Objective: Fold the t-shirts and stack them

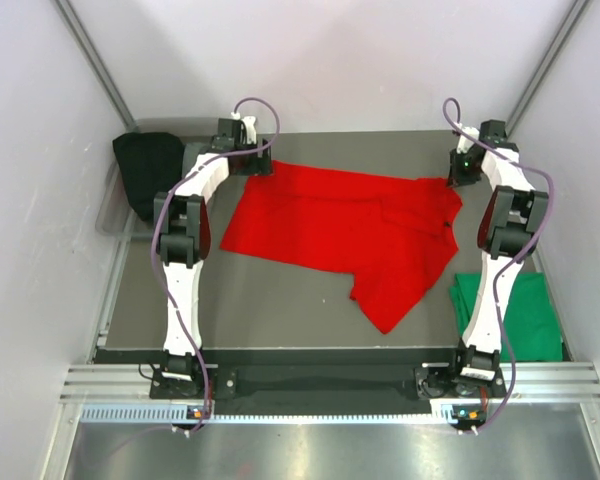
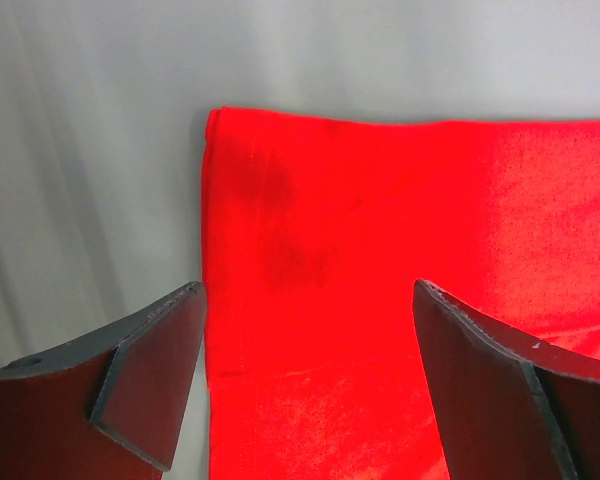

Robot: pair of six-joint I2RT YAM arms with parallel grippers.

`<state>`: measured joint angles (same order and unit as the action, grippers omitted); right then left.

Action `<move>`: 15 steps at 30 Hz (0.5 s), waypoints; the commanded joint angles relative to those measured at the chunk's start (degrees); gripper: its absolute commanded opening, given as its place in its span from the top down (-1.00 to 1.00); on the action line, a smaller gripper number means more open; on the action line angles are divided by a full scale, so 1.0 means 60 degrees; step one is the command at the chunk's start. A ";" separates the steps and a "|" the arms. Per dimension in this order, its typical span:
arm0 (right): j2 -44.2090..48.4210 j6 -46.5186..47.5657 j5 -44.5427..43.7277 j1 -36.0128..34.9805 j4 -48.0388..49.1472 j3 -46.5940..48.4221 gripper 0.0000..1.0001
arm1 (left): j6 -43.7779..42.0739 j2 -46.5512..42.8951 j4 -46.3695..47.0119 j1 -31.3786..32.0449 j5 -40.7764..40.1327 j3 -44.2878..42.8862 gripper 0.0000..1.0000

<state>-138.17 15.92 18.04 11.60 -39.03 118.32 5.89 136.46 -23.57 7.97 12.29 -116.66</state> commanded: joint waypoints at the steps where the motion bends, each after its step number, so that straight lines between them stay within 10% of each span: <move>1: -0.0423 -0.0002 0.0421 0.0103 -0.0835 0.0714 0.92 | 0.0044 -0.0552 0.0369 -0.0009 0.0134 0.0122 -0.75; 15: -0.0629 -0.0910 -0.1044 0.0104 0.0834 0.1869 1.00 | -0.0059 -0.0932 0.0486 -0.0009 -0.0643 0.0297 -0.77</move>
<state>-140.92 12.32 15.00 11.73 -39.18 124.33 5.87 136.35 -23.33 7.97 10.20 -115.57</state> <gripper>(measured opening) 0.022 0.884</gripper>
